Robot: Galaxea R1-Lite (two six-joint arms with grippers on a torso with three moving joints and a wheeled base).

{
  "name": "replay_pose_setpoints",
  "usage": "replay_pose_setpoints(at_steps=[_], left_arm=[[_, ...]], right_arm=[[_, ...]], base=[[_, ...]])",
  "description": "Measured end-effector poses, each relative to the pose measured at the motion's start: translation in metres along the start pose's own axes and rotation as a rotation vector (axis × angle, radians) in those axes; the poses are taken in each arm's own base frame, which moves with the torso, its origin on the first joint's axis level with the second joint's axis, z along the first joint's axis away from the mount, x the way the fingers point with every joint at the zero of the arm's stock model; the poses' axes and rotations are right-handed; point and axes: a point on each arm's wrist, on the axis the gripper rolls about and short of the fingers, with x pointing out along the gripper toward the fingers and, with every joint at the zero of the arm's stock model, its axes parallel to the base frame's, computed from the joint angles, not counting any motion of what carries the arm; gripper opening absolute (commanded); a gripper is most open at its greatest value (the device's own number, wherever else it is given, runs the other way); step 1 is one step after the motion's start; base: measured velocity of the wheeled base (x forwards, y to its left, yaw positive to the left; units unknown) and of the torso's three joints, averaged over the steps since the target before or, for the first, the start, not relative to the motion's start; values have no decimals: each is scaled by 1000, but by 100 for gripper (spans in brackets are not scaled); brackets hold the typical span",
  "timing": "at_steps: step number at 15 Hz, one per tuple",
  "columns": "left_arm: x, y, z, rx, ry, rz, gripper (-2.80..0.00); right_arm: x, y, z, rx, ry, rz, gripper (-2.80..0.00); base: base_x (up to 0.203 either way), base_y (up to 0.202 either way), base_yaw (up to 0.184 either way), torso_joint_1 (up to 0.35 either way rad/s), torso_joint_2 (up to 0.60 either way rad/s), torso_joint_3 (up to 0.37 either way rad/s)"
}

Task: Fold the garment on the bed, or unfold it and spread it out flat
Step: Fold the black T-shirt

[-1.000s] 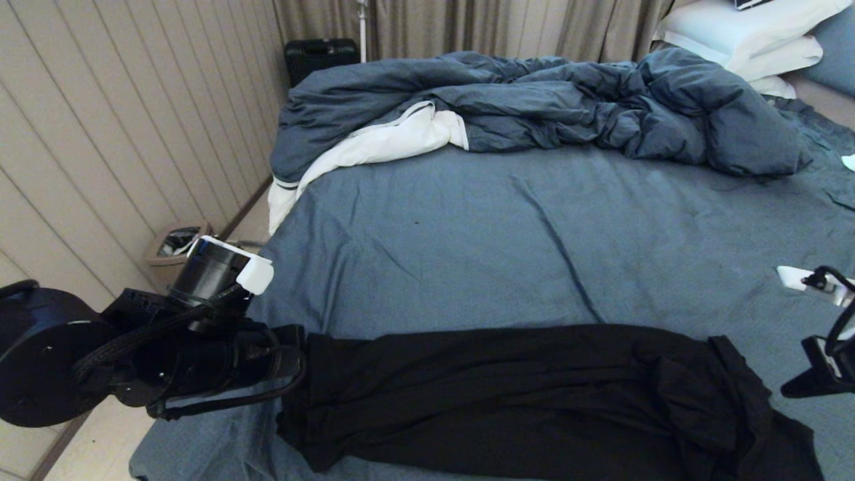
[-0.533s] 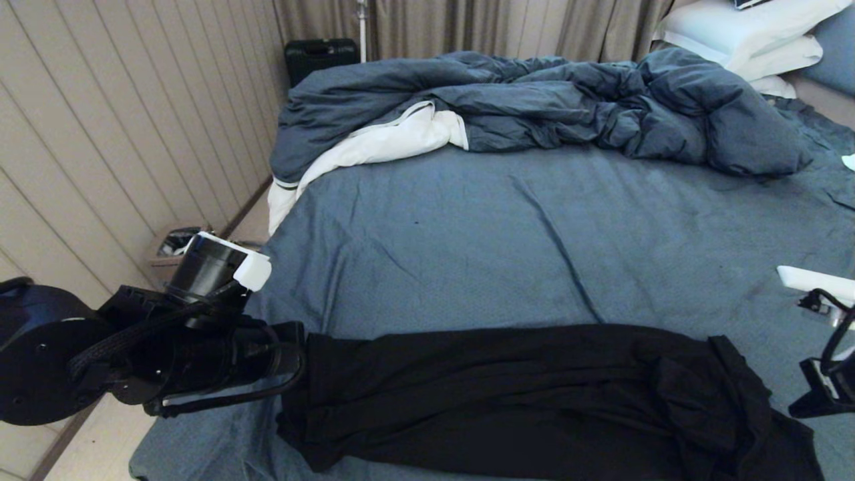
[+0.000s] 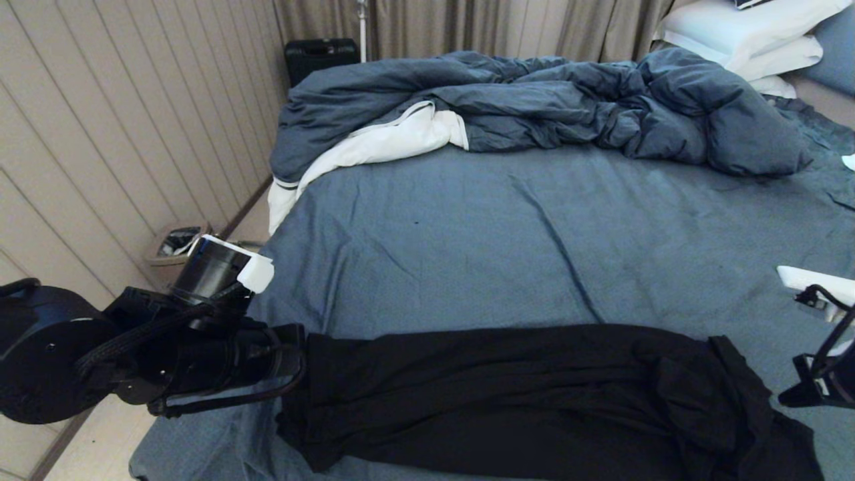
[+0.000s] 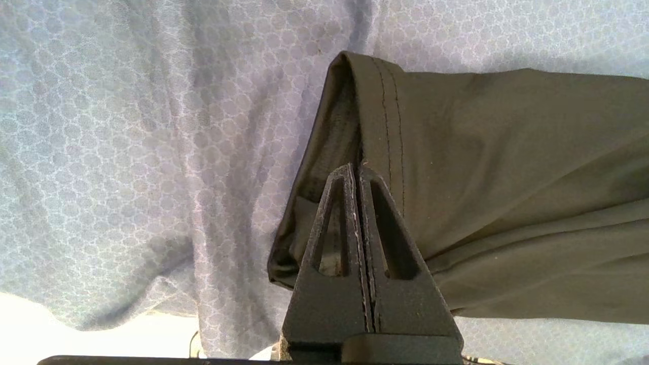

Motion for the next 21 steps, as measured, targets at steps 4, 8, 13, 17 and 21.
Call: replay_pose_setpoints(at_steps=[4,8,13,17,21], left_arm=[[3,0,0,0,6,4,-280],[4,0,-1,1,12,7,-280],[7,0,-2,2,21,14,-280],[10,0,-4,3,32,19,-280],[14,0,-5,4,42,25,-280]], right_arm=[[-9,2,0,1,-16,29,0],[-7,1,-1,11,-20,66,0],[4,4,-1,15,-9,164,0],[19,-2,4,26,30,174,0],[31,2,6,11,66,198,0]], base=[[0,0,0,0,0,0],[0,0,0,0,0,0],[0,0,0,0,0,0],[0,0,0,0,0,0],[0,0,0,0,0,0]])
